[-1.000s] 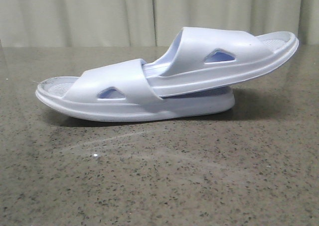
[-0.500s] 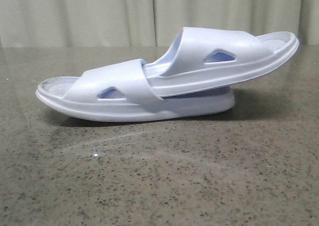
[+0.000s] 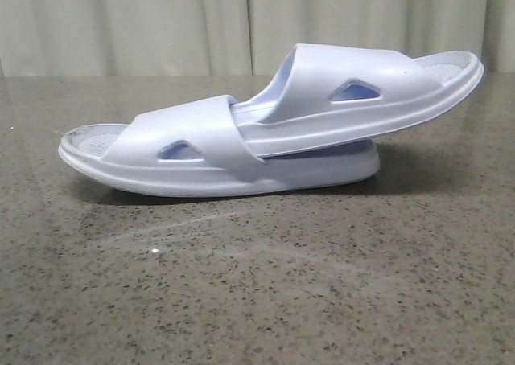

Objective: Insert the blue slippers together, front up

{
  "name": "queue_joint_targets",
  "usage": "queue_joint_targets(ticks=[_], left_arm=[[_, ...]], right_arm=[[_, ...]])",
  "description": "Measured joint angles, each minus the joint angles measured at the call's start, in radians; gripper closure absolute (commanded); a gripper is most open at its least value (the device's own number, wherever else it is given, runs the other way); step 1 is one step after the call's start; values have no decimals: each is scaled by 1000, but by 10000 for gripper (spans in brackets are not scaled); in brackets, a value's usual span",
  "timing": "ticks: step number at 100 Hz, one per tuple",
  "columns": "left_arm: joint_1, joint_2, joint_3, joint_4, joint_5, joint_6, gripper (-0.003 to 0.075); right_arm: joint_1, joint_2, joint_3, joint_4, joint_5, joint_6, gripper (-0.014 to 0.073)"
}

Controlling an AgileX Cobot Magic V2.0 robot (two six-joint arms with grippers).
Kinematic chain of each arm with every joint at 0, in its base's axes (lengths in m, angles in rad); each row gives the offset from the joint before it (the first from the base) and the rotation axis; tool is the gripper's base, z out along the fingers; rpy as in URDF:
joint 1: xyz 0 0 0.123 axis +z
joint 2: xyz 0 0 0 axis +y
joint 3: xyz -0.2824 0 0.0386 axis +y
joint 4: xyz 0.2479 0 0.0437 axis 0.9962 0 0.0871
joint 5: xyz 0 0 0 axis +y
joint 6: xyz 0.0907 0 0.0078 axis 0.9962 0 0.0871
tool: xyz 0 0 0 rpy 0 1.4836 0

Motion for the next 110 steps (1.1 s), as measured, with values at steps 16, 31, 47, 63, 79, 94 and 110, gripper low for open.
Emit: queue_joint_targets(ticks=[16, 31, 47, 63, 79, 94, 110], left_arm=[[0, -54, 0, 529, 46, -471, 704], [9, -97, 20, 868, 83, -820, 704], [51, -143, 96, 958, 44, -924, 704], [89, -200, 179, 974, 22, -939, 704], [108, -273, 224, 1012, 25, -946, 704], [111, -320, 224, 1041, 19, -957, 704], [111, -320, 224, 1064, 21, -970, 704]], right_arm=[[0, 0, 0, 0, 0, 0, 701], [0, 0, 0, 0, 0, 0, 701], [0, 0, 0, 0, 0, 0, 701], [0, 0, 0, 0, 0, 0, 701], [0, 0, 0, 0, 0, 0, 701], [0, 0, 0, 0, 0, 0, 701], [0, 0, 2, 0, 0, 0, 701]])
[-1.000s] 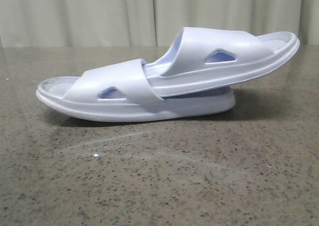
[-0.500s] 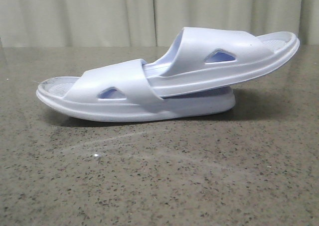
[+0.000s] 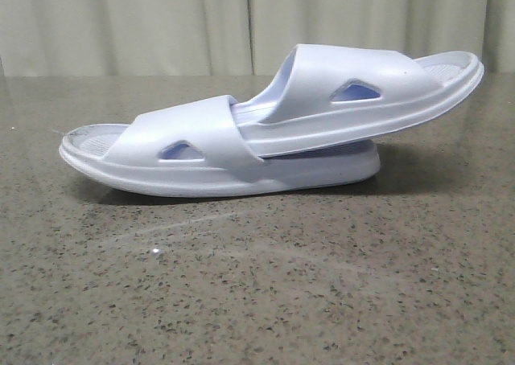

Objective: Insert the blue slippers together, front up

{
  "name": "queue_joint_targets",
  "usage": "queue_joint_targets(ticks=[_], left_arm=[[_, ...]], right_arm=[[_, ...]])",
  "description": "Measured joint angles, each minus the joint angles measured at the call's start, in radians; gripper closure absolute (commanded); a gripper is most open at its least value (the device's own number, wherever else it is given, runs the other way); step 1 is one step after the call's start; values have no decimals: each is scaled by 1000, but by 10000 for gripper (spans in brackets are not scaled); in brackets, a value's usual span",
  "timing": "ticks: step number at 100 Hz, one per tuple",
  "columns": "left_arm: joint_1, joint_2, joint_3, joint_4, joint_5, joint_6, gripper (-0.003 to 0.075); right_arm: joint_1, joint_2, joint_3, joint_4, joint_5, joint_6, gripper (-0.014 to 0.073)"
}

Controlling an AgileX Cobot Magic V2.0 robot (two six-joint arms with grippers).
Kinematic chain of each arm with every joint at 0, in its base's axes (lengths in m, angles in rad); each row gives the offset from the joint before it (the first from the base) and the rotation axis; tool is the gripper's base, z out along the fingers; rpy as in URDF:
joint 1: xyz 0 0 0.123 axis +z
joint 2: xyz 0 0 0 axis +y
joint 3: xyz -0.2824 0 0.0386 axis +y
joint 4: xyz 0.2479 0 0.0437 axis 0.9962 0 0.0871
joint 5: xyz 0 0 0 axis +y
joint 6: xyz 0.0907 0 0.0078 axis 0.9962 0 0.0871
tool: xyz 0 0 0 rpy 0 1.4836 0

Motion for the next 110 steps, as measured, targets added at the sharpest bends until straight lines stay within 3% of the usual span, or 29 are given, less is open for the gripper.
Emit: queue_joint_targets(ticks=[110], left_arm=[[2, 0, 0, -76, 0, -4, 704]], right_arm=[[0, 0, 0, 0, 0, 0, 701]])
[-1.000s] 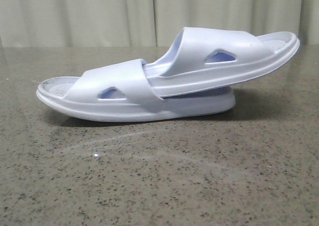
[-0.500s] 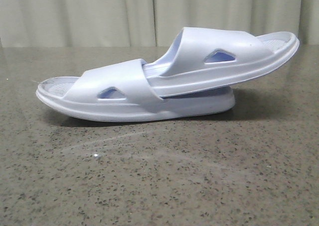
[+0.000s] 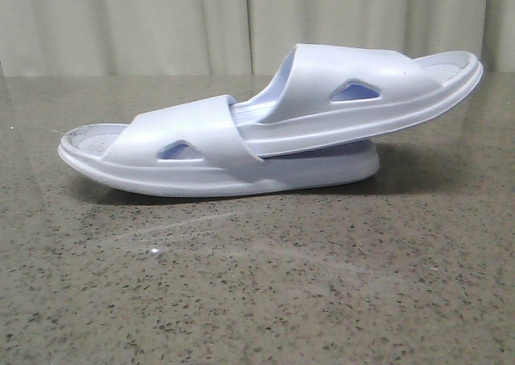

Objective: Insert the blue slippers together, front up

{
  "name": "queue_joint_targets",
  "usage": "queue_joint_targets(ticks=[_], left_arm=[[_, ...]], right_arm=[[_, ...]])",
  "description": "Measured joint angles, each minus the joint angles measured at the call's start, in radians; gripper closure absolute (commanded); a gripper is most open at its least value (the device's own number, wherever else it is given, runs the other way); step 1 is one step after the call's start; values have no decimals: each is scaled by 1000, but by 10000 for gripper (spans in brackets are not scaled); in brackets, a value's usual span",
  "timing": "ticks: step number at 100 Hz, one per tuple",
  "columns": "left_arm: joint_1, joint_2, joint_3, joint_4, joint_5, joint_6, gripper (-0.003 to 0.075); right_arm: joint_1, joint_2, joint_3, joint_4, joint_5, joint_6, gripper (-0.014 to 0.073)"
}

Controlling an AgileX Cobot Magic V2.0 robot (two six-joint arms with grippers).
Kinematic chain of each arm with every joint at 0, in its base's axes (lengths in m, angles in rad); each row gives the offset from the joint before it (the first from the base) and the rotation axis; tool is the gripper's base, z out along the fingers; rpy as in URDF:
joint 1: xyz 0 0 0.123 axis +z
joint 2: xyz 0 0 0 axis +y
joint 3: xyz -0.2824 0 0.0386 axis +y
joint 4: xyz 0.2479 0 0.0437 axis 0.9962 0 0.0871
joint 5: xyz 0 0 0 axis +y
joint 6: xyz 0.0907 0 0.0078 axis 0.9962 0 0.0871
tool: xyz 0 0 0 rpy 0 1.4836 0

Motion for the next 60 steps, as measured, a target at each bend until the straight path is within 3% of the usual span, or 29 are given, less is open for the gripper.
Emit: queue_joint_targets(ticks=[33, 60], left_arm=[[0, 0, 0, 0, 0, 0, 704], [0, 0, 0, 0, 0, 0, 704]], right_arm=[[0, 0, 26, -73, 0, 8, 701], [-32, 0, 96, -247, 0, 203, 701]])
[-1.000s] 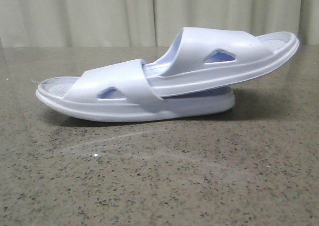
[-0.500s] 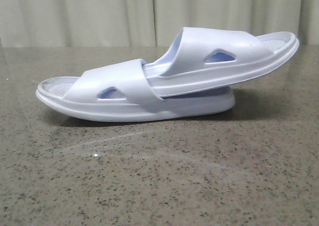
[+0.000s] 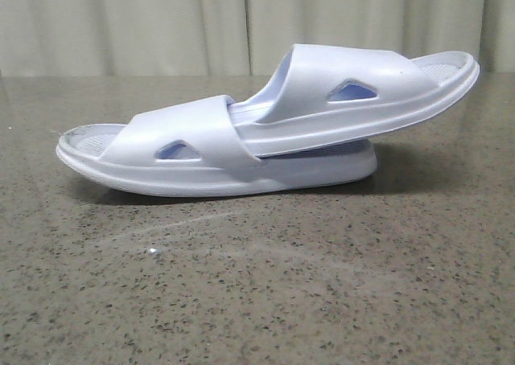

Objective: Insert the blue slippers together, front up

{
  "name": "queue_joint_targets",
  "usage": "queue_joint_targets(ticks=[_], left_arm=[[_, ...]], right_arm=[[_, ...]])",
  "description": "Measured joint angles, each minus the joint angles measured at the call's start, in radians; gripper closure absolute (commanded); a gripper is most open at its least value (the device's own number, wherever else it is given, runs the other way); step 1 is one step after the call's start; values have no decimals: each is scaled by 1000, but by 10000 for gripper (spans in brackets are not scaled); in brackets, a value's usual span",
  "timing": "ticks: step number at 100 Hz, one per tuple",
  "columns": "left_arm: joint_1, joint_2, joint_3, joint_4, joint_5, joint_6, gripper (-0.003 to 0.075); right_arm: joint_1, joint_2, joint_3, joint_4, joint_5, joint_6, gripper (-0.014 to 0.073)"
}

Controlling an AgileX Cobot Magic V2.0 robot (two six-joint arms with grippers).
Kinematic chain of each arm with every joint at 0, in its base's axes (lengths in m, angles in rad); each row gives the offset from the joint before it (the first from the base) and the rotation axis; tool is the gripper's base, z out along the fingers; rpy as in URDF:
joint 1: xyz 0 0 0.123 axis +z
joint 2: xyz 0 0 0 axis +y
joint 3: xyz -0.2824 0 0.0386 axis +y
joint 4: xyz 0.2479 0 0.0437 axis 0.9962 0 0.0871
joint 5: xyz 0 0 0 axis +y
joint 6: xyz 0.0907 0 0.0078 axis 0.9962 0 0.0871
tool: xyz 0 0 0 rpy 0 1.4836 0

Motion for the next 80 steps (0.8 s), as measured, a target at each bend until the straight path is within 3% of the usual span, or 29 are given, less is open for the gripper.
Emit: queue_joint_targets(ticks=[25, 80], left_arm=[[0, 0, 0, -2, 0, 0, 704], [0, 0, 0, -2, 0, 0, 704]], right_arm=[[-118, -64, 79, -22, 0, 62, 701], [-139, -159, 122, -27, 10, 75, 701]])
